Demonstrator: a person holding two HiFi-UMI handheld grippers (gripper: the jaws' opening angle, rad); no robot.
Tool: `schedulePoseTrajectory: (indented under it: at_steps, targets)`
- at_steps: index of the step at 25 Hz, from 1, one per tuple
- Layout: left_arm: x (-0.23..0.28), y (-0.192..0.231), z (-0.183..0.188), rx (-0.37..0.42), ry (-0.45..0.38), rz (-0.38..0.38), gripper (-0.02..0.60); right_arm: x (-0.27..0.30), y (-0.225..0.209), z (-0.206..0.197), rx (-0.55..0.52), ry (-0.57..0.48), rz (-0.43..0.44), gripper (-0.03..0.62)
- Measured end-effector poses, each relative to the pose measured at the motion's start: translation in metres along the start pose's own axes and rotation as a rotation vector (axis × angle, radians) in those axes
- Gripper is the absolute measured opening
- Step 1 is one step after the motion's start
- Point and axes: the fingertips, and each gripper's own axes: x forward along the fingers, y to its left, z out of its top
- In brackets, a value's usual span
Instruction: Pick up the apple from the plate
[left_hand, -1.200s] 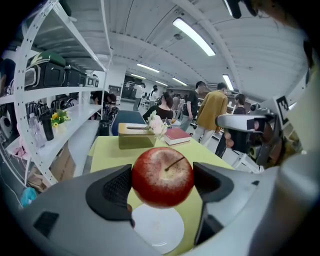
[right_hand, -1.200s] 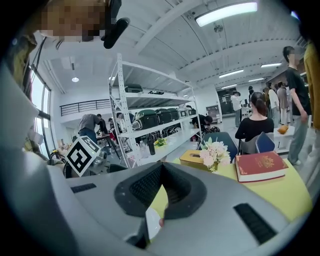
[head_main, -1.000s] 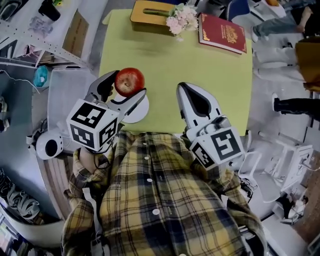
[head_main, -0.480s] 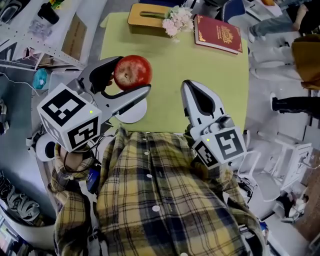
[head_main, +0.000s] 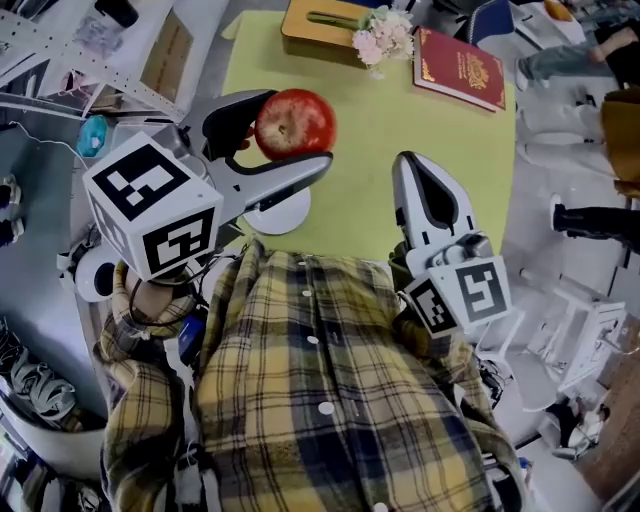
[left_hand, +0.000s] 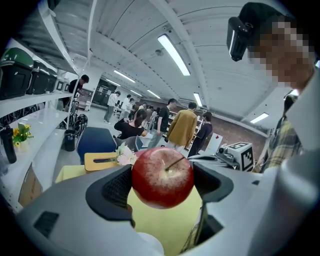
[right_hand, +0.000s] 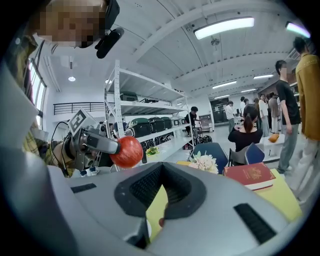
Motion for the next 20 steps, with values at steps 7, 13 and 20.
schedulePoseTrajectory:
  at_steps: [7, 13, 20]
  targets:
    - [0.0, -0.002, 0.0, 0.005, 0.004, -0.02, 0.382, 0.004, 0.006, -0.001, -0.018, 0.007, 0.008, -0.003]
    - [0.002, -0.004, -0.003, 0.001, 0.013, -0.03, 0.382, 0.008, 0.01, -0.002, -0.036, 0.014, 0.019, -0.003]
    - [0.002, -0.005, -0.008, -0.009, 0.018, -0.032, 0.382, 0.007, 0.011, -0.003, -0.044, 0.016, 0.024, -0.004]
